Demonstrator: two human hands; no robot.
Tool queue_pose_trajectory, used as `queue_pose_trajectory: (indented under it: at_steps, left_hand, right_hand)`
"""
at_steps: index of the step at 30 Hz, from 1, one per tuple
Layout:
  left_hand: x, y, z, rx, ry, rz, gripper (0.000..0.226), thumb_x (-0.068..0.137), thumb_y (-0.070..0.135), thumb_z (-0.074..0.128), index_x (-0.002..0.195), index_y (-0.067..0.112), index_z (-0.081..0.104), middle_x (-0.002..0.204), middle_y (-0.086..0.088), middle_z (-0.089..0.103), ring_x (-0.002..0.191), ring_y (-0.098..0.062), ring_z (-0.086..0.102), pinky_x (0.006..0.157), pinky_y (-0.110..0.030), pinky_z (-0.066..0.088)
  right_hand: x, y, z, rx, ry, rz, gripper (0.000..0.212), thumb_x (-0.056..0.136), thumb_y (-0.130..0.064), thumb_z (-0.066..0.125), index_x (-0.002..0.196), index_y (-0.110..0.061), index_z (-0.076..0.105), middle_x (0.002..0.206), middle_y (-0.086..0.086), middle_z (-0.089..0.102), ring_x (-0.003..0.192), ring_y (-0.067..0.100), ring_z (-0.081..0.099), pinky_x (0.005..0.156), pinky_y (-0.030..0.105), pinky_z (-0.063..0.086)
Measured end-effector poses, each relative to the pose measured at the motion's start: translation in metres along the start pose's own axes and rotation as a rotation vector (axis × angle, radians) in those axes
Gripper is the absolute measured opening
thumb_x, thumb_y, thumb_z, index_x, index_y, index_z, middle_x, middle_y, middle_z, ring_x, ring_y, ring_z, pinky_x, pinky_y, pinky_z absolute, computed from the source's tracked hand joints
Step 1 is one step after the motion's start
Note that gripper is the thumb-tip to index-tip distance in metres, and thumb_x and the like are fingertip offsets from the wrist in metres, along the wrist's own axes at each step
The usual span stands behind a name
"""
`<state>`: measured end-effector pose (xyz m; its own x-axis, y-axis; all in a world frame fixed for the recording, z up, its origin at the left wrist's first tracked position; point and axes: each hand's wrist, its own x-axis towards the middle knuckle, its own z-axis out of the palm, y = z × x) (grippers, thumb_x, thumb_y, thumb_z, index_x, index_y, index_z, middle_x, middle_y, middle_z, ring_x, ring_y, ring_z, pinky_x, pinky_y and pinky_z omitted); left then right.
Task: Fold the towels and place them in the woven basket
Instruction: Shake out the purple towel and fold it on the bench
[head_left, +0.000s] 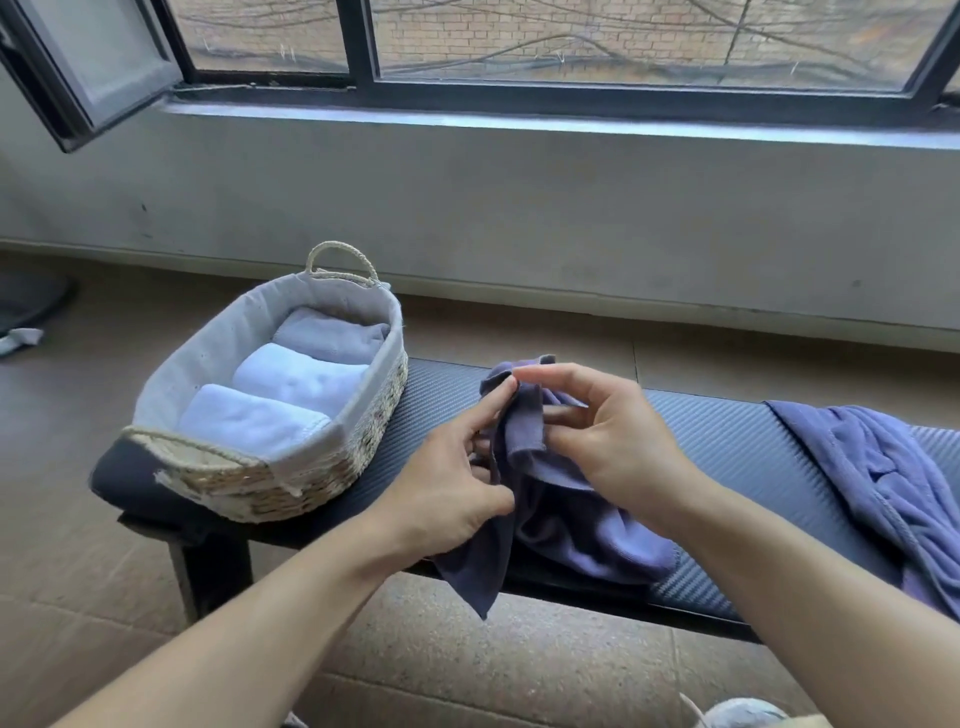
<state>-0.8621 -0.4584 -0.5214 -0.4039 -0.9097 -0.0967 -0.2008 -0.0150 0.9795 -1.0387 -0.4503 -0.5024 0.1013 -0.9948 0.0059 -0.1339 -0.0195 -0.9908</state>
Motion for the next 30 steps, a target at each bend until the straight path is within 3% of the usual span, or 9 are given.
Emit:
queue_pose_trajectory:
  at_steps: [2,5,8,10,14,20,23,30]
  left_hand:
    - [0.001,0.001,0.001,0.004,0.044,0.039,0.093,0.074,-0.021,0.055,0.149,0.033,0.046,0.110,-0.001,0.072,0.084,-0.006,0.063,0.070,-0.017,0.051]
    - [0.004,0.003,0.003,-0.130,0.130,0.050,0.076,0.080,-0.025,0.052,0.137,0.024,0.061,0.111,-0.003,0.077,0.091,-0.009,0.070,0.078,-0.024,0.058]
    - [0.008,0.005,0.005,-0.487,0.311,-0.058,0.038,0.087,-0.018,0.060,0.113,0.009,0.068,0.089,-0.008,0.078,0.068,-0.015,0.070,0.061,-0.022,0.058]
    - [0.011,0.005,0.003,-0.593,0.424,-0.096,0.018,0.088,-0.006,0.067,0.097,0.009,0.068,0.079,-0.006,0.076,0.064,-0.014,0.069,0.056,-0.020,0.055]
    - [0.013,0.001,0.001,-0.566,0.561,-0.148,0.017,0.078,0.017,0.082,0.088,0.013,0.070,0.076,-0.005,0.074,0.060,-0.014,0.064,0.053,-0.020,0.051]
    - [0.005,0.004,0.010,-0.484,0.548,-0.134,0.016,0.078,0.022,0.084,0.083,0.012,0.073,0.080,-0.008,0.074,0.069,-0.019,0.065,0.062,-0.025,0.054]
    - [-0.001,0.008,0.014,-0.490,0.462,-0.109,0.019,0.083,0.018,0.079,0.096,0.004,0.077,0.092,-0.017,0.077,0.081,-0.026,0.071,0.081,-0.036,0.058]
    - [-0.009,0.008,0.020,-0.509,0.299,-0.039,0.022,0.100,0.005,0.054,0.110,-0.002,0.073,0.100,-0.019,0.077,0.093,-0.026,0.076,0.082,-0.027,0.061]
  right_hand:
    - [0.001,-0.001,-0.001,-0.089,0.070,-0.079,0.051,0.082,0.023,0.056,0.115,-0.014,0.072,0.110,0.001,0.075,0.089,0.014,0.075,0.078,0.023,0.059]
    - [0.002,0.001,-0.002,-0.375,0.194,-0.224,0.034,0.077,0.009,0.072,0.092,-0.021,0.077,0.105,-0.007,0.069,0.089,0.007,0.070,0.078,0.016,0.053]
    - [0.002,0.001,-0.004,-0.505,0.241,-0.301,0.014,0.084,-0.009,0.075,0.085,-0.023,0.073,0.108,-0.010,0.066,0.103,0.004,0.062,0.088,0.015,0.047]
    - [0.002,-0.001,-0.007,-0.579,0.233,-0.316,0.010,0.084,-0.015,0.073,0.084,-0.023,0.067,0.109,-0.014,0.069,0.112,0.003,0.058,0.095,0.014,0.041]
    - [-0.001,-0.003,-0.008,-0.626,0.128,-0.339,0.010,0.081,-0.017,0.074,0.080,-0.023,0.067,0.079,-0.011,0.070,0.079,0.008,0.066,0.076,0.023,0.049]
    - [0.002,-0.001,-0.003,-0.592,0.079,-0.387,0.005,0.084,-0.030,0.081,0.087,-0.027,0.078,0.075,-0.011,0.073,0.071,0.008,0.067,0.071,0.029,0.052]
    - [0.003,-0.003,-0.005,-0.468,0.075,-0.304,0.007,0.081,-0.032,0.084,0.086,-0.029,0.081,0.075,-0.013,0.075,0.067,0.010,0.068,0.068,0.031,0.055]
    - [0.002,-0.006,-0.007,-0.378,0.101,-0.227,0.012,0.075,-0.032,0.089,0.080,-0.026,0.079,0.074,-0.009,0.076,0.069,0.014,0.071,0.071,0.039,0.058]
